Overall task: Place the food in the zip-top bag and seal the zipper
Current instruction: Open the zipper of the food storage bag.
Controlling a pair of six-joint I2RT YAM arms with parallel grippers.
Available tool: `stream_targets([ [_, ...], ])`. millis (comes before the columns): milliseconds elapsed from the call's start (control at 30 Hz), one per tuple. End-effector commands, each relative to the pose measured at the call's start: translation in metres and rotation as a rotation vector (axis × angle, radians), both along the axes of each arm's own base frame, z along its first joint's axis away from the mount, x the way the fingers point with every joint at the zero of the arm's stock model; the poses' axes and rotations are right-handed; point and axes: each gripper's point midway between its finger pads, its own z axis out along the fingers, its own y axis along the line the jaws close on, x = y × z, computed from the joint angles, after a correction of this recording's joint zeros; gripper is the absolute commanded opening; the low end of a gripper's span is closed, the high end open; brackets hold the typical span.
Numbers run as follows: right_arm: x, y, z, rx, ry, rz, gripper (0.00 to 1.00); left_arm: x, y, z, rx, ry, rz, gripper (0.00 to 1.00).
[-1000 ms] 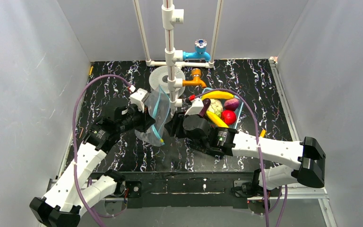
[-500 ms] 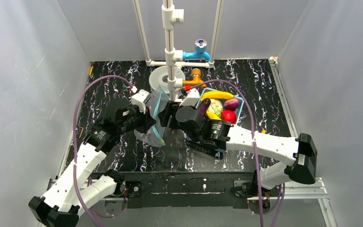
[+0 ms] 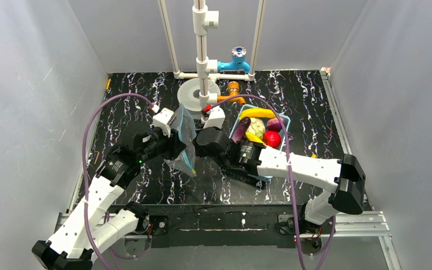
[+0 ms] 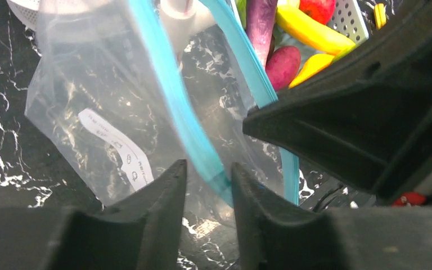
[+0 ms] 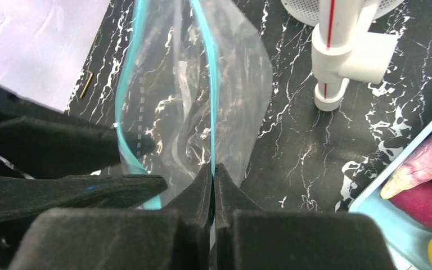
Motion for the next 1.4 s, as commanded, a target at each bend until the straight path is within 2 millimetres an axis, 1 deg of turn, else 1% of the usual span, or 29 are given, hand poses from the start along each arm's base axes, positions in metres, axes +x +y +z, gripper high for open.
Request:
stream_targets([
  [0, -0.013, 0.017, 0.031, 0.046, -0.060, 0.055, 0.01, 0.004, 0.007, 0.004, 0.003, -0.042, 0.048, 0.47],
  [100, -0.020, 0.025, 0.036, 0.047, -0.097, 0.075, 0.01, 0.006, 0.011, 0.004, 0.009, -0.043, 0.071, 0.56],
  [233, -0.023, 0.029, 0.039, 0.013, -0.149, 0.051, 0.01, 0.006, 0.015, 0.008, 0.000, -0.060, 0.097, 0.62],
  [300, -0.023, 0.030, 0.037, -0.015, -0.164, 0.029, 0.01, 0.005, 0.014, 0.013, -0.026, -0.085, 0.098, 0.66],
  [500, -0.020, 0.028, 0.040, -0.073, -0.238, -0.073, 0.01, 0.004, 0.021, 0.028, -0.079, -0.154, 0.144, 0.68],
  [667, -0.015, 0.030, 0.037, -0.119, -0.254, -0.119, 0.01, 0.005, 0.021, 0.029, -0.095, -0.156, 0.157, 0.69],
  [733, -0.014, 0.029, 0.037, -0.125, -0.256, -0.130, 0.01, 0.005, 0.020, 0.028, -0.096, -0.150, 0.157, 0.67],
  [867, -0.012, 0.026, 0.037, -0.120, -0.261, -0.151, 0.01, 0.006, 0.019, 0.023, -0.081, -0.135, 0.147, 0.56],
  [1000, -0.010, 0.019, 0.041, -0.113, -0.276, -0.178, 0.01, 0.006, 0.017, 0.017, -0.053, -0.102, 0.129, 0.40],
  [1067, -0.007, 0.018, 0.044, -0.110, -0.290, -0.185, 0.01, 0.006, 0.014, 0.014, -0.041, -0.080, 0.117, 0.35],
  [1133, -0.004, 0.018, 0.049, -0.104, -0.303, -0.190, 0.01, 0.006, 0.012, 0.012, -0.037, -0.067, 0.101, 0.35],
  [1233, 0.001, 0.017, 0.054, -0.094, -0.311, -0.207, 0.01, 0.004, 0.009, 0.010, -0.035, -0.060, 0.084, 0.46],
  [1267, 0.002, 0.016, 0.057, -0.086, -0.312, -0.210, 0.01, 0.004, 0.009, 0.009, -0.034, -0.059, 0.080, 0.48],
  [1333, 0.006, 0.016, 0.060, -0.069, -0.309, -0.213, 0.01, 0.004, 0.008, 0.009, -0.033, -0.057, 0.074, 0.48],
  [1367, 0.008, 0.016, 0.061, -0.062, -0.307, -0.215, 0.01, 0.004, 0.008, 0.009, -0.032, -0.057, 0.074, 0.46],
])
